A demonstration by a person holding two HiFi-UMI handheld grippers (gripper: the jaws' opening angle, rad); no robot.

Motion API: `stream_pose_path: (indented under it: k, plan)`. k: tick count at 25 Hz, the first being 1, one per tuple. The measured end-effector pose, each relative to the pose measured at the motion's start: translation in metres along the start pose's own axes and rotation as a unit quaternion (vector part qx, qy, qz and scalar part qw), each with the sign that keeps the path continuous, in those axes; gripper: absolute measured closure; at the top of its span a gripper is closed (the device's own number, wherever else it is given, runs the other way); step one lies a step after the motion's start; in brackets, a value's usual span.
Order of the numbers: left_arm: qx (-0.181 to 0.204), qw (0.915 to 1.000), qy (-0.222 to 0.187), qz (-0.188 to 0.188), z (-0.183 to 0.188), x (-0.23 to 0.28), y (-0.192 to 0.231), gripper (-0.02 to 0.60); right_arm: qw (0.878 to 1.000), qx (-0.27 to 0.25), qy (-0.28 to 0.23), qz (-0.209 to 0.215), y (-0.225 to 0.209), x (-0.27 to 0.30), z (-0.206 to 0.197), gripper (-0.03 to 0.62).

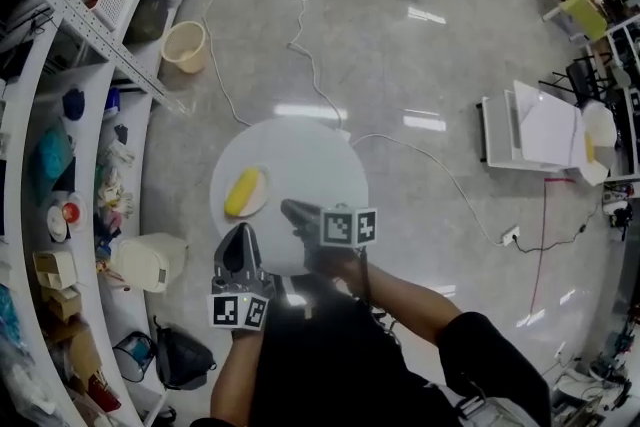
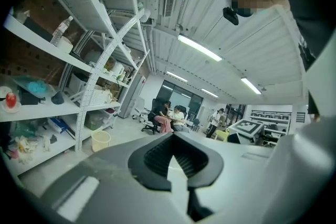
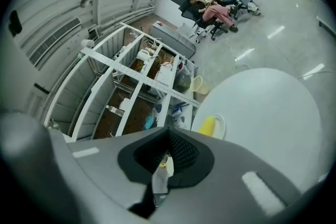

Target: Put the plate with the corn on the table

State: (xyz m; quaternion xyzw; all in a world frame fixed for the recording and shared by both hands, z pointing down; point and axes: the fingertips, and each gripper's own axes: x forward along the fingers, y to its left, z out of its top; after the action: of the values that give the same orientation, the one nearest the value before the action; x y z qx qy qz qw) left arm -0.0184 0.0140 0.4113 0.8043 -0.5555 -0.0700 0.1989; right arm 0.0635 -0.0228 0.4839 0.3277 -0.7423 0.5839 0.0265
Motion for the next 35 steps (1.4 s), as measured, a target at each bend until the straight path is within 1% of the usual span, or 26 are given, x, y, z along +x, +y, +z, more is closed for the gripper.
stream_pose_path:
  k: [4,7,9,12,15,17,22,24,28,35]
  plan:
    - [0.004,1.0000,-0.003,-0.007,0.008,-0.006,-0.021,0.580,0.997,-0.065,-0.033,0.005,0.026,-0.025,0.011,0.585]
    - [0.007,0.9999,-0.007,-0.010,0.016,-0.012,-0.029,0.580,0.991,-0.119,-0.059,-0.001,0.043,-0.044,0.018,0.585]
    - [0.009,0.9998,-0.011,-0.013,0.024,-0.016,-0.030,0.580,0.986,-0.147,-0.076,-0.007,0.054,-0.053,0.022,0.585]
    - [0.009,0.9997,-0.016,-0.017,0.037,-0.022,-0.024,0.580,0.980,-0.171,-0.101,-0.014,0.068,-0.060,0.023,0.585]
    - [0.010,0.9995,-0.020,-0.021,0.052,-0.028,-0.016,0.581,0.971,-0.209,-0.115,-0.035,0.076,-0.063,0.020,0.585]
    - [0.016,0.9990,-0.027,-0.032,0.064,-0.031,-0.016,0.580,0.967,-0.213,-0.130,-0.041,0.083,-0.067,0.020,0.585]
    - [0.035,0.9964,-0.043,-0.065,0.092,-0.044,-0.020,0.580,0.963,-0.196,-0.177,-0.054,0.107,-0.086,0.013,0.585]
    - [0.037,0.9953,-0.050,-0.074,0.101,-0.047,-0.019,0.580,0.959,-0.201,-0.193,-0.058,0.115,-0.091,0.008,0.585]
    - [0.026,0.9946,-0.052,-0.086,0.105,-0.055,-0.016,0.580,0.950,-0.221,-0.211,-0.072,0.125,-0.099,-0.001,0.585]
    - [0.028,0.9924,-0.053,-0.108,0.105,-0.065,-0.016,0.580,0.945,-0.222,-0.230,-0.073,0.134,-0.103,-0.010,0.585]
